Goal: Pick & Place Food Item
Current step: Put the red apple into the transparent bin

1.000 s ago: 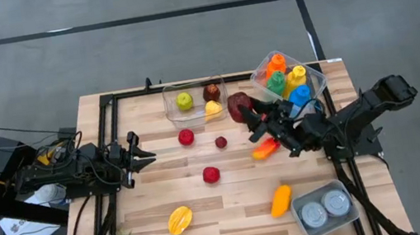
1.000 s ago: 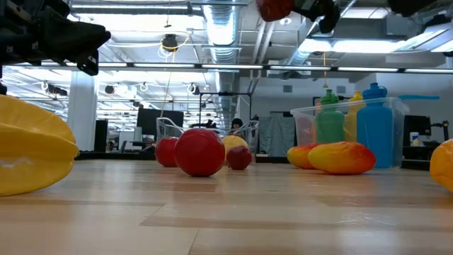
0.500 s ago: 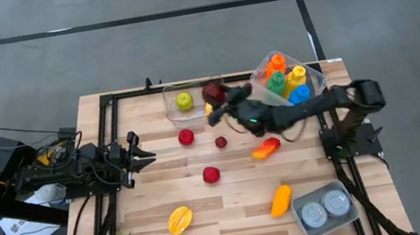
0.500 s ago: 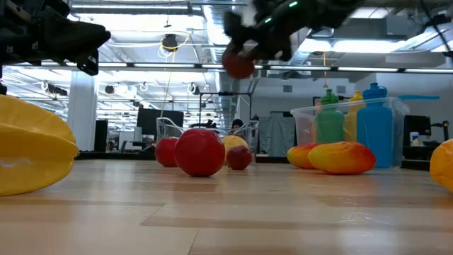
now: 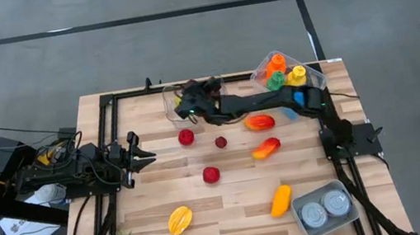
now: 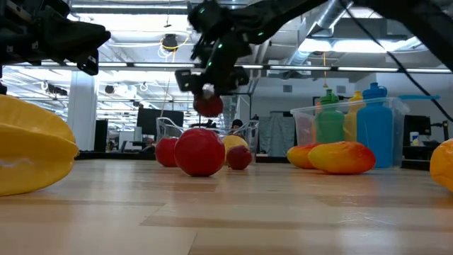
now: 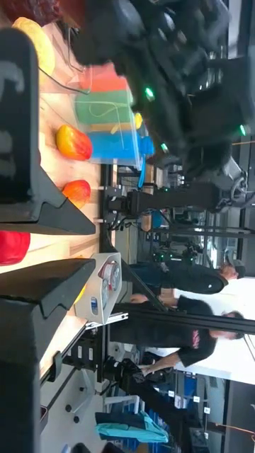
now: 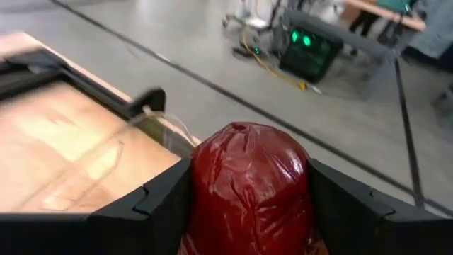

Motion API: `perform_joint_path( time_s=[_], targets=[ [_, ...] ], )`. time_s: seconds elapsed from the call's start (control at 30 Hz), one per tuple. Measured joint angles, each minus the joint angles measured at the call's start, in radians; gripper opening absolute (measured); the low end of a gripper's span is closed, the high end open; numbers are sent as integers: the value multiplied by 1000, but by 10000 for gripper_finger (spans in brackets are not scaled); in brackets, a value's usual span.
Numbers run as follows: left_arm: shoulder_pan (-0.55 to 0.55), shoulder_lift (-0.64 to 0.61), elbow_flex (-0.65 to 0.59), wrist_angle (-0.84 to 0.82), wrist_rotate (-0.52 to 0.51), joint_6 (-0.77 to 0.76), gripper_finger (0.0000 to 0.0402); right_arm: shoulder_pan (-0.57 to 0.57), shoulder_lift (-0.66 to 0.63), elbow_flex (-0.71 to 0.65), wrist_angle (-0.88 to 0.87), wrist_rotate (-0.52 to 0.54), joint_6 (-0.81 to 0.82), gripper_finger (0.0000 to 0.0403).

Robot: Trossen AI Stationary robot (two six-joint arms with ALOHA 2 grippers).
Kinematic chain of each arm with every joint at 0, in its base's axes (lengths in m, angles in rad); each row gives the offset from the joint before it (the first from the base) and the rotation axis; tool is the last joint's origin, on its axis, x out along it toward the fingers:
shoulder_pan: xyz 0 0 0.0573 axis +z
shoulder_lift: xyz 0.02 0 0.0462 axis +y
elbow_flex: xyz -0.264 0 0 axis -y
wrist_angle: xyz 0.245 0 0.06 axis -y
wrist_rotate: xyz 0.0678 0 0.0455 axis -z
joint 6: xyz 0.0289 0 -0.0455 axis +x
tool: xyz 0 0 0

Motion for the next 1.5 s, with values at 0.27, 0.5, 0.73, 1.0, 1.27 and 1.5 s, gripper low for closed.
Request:
perform_joint_path(
  time_s=[0.27, 0.5, 0.73, 1.0, 1.27, 1.5],
  targets=[
    [0, 0, 0, 0, 0, 0, 53, -49, 173, 258, -277, 0, 181, 245],
    [0, 0, 0, 0, 0, 0, 53, -77, 227, 335, -415, -122, 324, 245],
    [0, 0, 0, 0, 0, 0, 53, -81, 227, 335, -451, -154, 359, 245],
    [0, 0, 0, 0, 0, 0, 53, -82, 228, 318, -474, -150, 397, 260],
    [0, 0, 0, 0, 0, 0, 53, -89, 229, 318, -477, -148, 400, 295],
    [0, 0, 0, 0, 0, 0, 53, -89, 229, 318, -476, -148, 396, 321]
  ],
)
